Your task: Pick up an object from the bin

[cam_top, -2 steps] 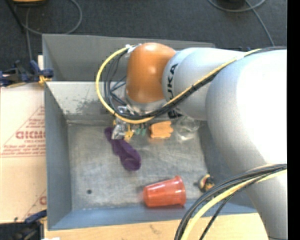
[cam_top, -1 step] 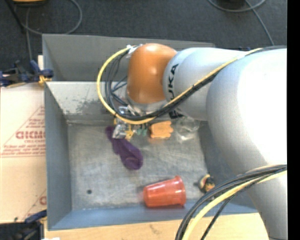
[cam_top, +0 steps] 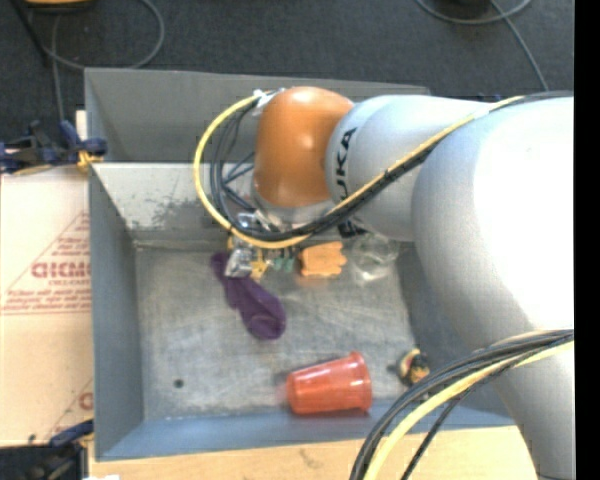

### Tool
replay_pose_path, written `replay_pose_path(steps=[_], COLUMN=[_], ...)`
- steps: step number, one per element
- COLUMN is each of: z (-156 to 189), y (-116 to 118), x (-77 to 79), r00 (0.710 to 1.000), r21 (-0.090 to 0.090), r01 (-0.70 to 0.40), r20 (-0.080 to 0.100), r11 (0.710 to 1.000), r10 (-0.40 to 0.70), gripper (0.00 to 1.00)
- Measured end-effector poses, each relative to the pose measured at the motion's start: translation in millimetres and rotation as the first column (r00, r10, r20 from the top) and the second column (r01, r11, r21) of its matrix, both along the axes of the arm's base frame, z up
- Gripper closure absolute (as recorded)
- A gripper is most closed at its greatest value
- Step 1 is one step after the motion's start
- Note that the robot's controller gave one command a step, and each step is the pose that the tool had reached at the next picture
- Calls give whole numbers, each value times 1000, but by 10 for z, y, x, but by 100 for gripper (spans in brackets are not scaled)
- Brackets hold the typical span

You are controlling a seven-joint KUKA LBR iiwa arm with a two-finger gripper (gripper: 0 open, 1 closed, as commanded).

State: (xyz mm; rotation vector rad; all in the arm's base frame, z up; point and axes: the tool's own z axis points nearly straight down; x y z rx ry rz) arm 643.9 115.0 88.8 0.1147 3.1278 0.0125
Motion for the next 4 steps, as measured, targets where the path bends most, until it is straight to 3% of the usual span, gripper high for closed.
replay_pose_path(steps=[3,4], z=[0,-10], y=[0,-323], x=[0,89], r00=[1000,998], r21=[0,14], r01=[3,-55], r20=[0,8], r11=[1000,998], r10=[-3,55], gripper=[100,100])
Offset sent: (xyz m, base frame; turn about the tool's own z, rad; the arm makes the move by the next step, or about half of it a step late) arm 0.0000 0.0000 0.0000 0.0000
